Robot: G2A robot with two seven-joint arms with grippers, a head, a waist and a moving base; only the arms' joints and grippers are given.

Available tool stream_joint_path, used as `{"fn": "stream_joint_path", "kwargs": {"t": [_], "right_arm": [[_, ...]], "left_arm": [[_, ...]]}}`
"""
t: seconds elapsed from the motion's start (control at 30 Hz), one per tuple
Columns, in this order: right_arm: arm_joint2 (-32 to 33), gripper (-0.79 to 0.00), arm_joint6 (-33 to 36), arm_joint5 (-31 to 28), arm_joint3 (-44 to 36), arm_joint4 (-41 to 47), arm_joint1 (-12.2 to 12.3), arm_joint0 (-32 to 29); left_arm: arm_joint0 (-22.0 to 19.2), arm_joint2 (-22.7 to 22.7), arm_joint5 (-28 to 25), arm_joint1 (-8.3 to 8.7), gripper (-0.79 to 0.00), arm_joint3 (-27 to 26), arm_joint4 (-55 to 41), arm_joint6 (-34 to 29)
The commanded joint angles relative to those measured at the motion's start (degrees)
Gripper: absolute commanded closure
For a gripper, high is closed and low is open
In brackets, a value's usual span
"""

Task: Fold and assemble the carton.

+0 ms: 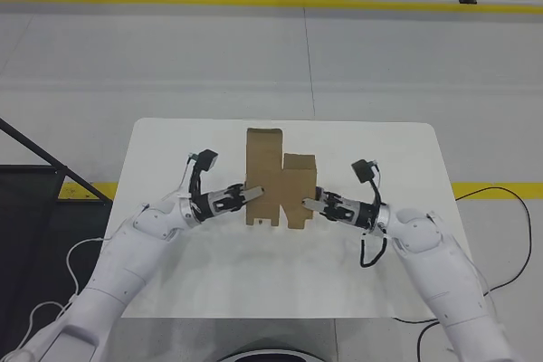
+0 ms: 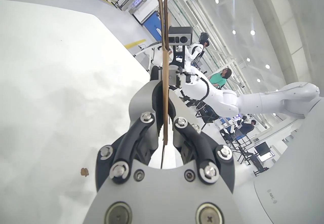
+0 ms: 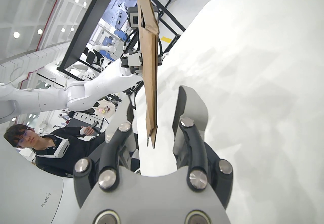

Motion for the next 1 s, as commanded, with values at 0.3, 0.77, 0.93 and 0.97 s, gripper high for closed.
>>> {"fn": "stream_joint_path", "kwargs": {"t": [0.3,0.77,0.93,0.97], "right_arm": [[0.8,-0.785,-2.07,-7.46,0.58,10.28,0.31,-3.56],[0.33,-0.785,-3.63,-5.47,-0.71,8.58,0.24,-4.22],[0.18,-0.785,-6.09,-4.6,-2.52,6.13,0.16,-4.85],[0.19,-0.785,-6.38,-4.55,-2.66,5.87,0.16,-4.91]], "left_arm": [[0.23,-0.2,0.0,-1.27,0.0,1.36,-1.45,3.69],[0.96,-0.07,2.17,-1.39,0.0,-0.65,-0.07,5.42],[2.04,0.67,3.3,-1.86,0.0,-3.41,2.83,8.75],[2.09,0.93,3.28,-1.98,0.0,-3.55,3.25,9.08]]}}
